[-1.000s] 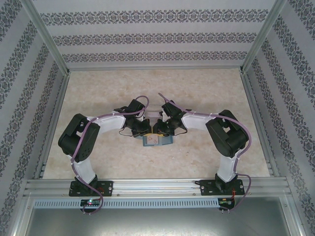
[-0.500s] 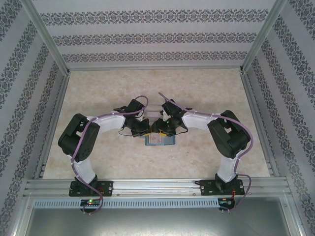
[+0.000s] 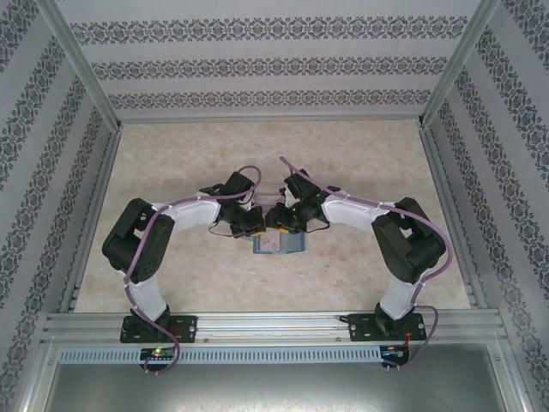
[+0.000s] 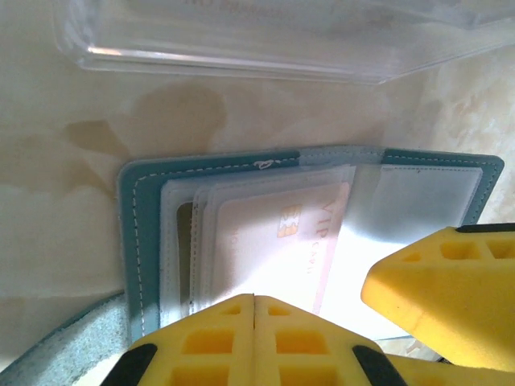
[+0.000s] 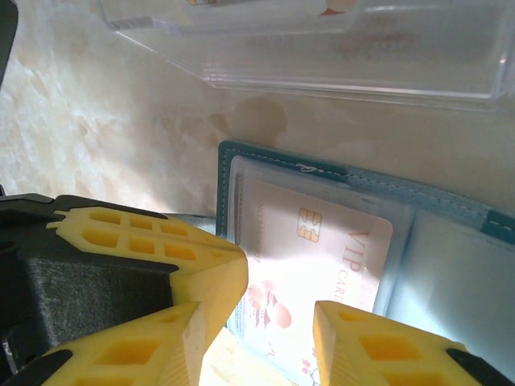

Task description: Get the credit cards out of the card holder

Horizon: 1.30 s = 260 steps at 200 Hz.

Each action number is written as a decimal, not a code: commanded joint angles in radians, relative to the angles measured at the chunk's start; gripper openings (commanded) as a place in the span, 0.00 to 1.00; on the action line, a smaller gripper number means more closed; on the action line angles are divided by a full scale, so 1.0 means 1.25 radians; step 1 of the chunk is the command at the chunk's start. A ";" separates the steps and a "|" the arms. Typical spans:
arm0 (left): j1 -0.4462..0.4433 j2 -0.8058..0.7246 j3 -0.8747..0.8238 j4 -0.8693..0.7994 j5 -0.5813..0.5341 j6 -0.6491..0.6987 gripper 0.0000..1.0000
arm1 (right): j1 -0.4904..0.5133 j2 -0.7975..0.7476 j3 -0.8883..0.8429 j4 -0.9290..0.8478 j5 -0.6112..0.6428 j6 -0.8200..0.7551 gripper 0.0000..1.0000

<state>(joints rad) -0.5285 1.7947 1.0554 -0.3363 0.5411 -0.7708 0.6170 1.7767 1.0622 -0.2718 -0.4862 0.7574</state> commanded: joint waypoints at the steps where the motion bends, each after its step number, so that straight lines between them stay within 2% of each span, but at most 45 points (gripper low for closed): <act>1: -0.021 0.012 0.030 -0.013 0.021 0.008 0.02 | 0.001 -0.004 -0.018 -0.003 0.007 0.006 0.38; 65: -0.025 0.062 0.022 -0.026 0.011 0.021 0.02 | 0.002 0.025 -0.024 -0.005 0.009 0.006 0.39; 130: -0.025 0.050 0.018 -0.068 -0.027 0.038 0.02 | 0.007 0.040 -0.025 -0.001 0.007 0.010 0.25; 181: -0.025 0.042 0.025 -0.087 -0.045 0.043 0.02 | 0.001 0.005 -0.041 0.004 0.034 0.016 0.29; 210: -0.025 0.039 0.026 -0.093 -0.049 0.044 0.02 | 0.001 0.016 -0.042 0.008 0.028 0.018 0.23; 260: -0.025 0.038 0.028 -0.094 -0.049 0.044 0.02 | 0.004 0.036 -0.040 0.012 0.020 0.019 0.23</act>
<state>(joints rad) -0.5491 1.8446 1.0855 -0.3710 0.5240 -0.7372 0.6178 1.8042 1.0183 -0.2573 -0.4637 0.7799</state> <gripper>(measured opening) 0.051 0.228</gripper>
